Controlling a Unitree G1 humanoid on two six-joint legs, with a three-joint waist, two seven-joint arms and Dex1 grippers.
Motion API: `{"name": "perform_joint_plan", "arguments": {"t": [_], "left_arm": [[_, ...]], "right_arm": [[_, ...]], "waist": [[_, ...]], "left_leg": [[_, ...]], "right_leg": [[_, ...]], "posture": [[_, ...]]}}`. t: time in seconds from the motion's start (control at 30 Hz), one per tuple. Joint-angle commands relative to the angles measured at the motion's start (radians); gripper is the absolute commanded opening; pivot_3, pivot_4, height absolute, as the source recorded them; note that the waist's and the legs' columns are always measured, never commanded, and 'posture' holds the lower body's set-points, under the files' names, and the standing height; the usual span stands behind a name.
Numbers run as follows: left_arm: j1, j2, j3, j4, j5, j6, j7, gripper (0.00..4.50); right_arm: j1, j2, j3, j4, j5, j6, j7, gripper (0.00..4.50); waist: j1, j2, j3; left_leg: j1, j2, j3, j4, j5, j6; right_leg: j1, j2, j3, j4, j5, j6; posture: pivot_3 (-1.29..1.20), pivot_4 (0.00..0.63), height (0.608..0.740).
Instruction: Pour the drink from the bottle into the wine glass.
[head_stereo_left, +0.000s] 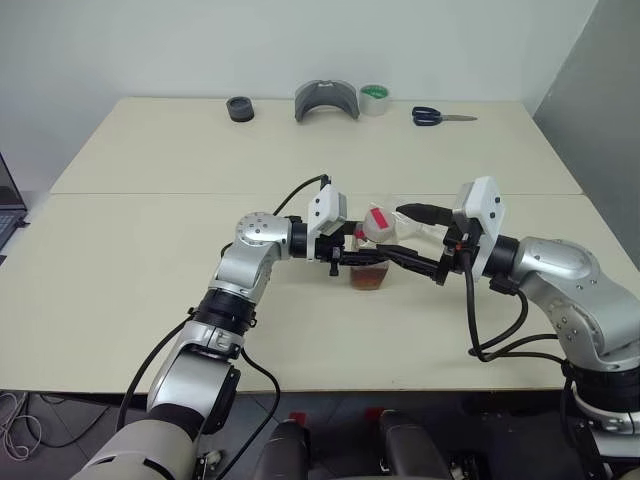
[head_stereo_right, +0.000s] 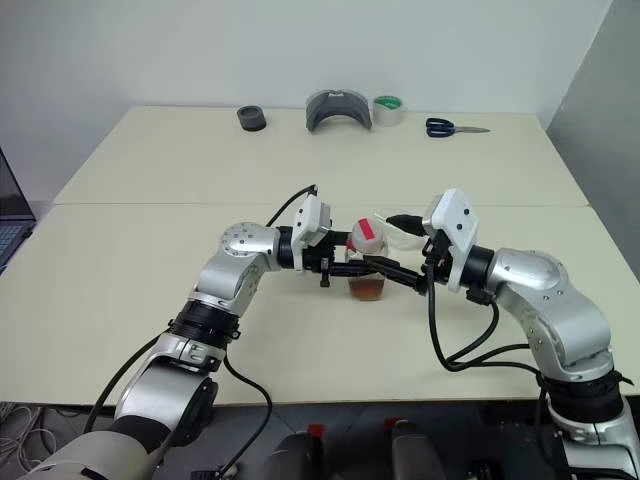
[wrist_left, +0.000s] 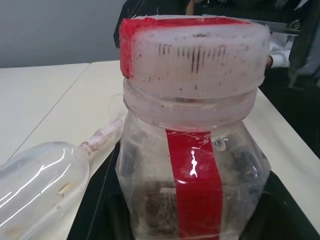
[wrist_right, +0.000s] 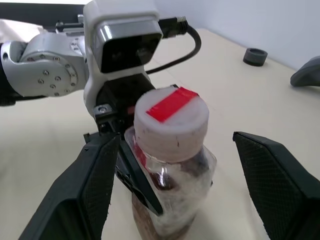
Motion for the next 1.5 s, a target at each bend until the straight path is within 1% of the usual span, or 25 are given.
{"name": "perform_joint_plan", "arguments": {"t": [0.03, 0.13, 0.33, 0.47, 0.8, 1.5], "left_arm": [[-0.024, -0.004, 0.026, -0.046, -0.038, 0.011, -0.013, 1.80], [-0.028, -0.004, 0.027, -0.040, -0.037, 0.011, -0.019, 1.80], [-0.033, -0.004, 0.025, -0.034, -0.033, 0.008, -0.024, 1.80], [-0.032, -0.001, 0.026, -0.034, -0.032, 0.008, -0.023, 1.80], [-0.024, 0.007, 0.024, -0.040, -0.030, 0.006, -0.029, 1.80], [-0.018, 0.013, 0.020, -0.043, -0.025, -0.001, -0.033, 1.80]], "right_arm": [[-0.007, 0.048, 0.015, -0.072, -0.026, 0.003, -0.105, 3.82], [-0.024, 0.080, 0.023, -0.060, -0.039, 0.012, -0.150, 3.82], [-0.030, 0.061, 0.057, -0.041, -0.087, 0.001, -0.159, 3.82], [-0.023, 0.047, 0.057, -0.036, -0.103, -0.003, -0.155, 3.82], [-0.006, 0.044, 0.006, -0.050, -0.074, 0.015, -0.167, 3.82], [0.028, 0.028, -0.048, -0.075, -0.016, 0.045, -0.181, 3.82]], "waist": [[0.000, 0.000, 0.000], [0.002, 0.000, 0.000], [0.002, 0.000, 0.000], [0.001, 0.000, 0.000], [0.002, 0.000, 0.000], [0.001, 0.000, 0.000]], "left_leg": [[0.000, 0.000, 0.000, 0.000, 0.000, 0.000], [0.000, -0.001, 0.000, 0.000, 0.000, 0.000], [0.000, -0.001, 0.000, 0.000, 0.000, 0.000], [0.000, -0.001, 0.000, 0.000, 0.000, 0.000], [0.000, -0.001, 0.000, 0.000, 0.000, 0.000], [0.000, -0.001, 0.000, 0.000, 0.000, 0.000]], "right_leg": [[0.000, 0.000, 0.000, 0.000, 0.000, 0.000], [0.000, 0.000, 0.000, 0.000, 0.000, 0.000], [0.000, 0.000, 0.000, 0.000, 0.000, 0.000], [0.000, 0.000, 0.000, 0.000, 0.000, 0.000], [0.000, 0.000, 0.000, 0.000, 0.000, 0.000], [0.000, 0.000, 0.000, 0.000, 0.000, 0.000]], "posture": [[0.00, 0.150, 0.740], [0.00, 0.150, 0.740], [0.00, 0.150, 0.740], [0.00, 0.150, 0.740], [0.00, 0.150, 0.740], [0.00, 0.150, 0.740]]}}
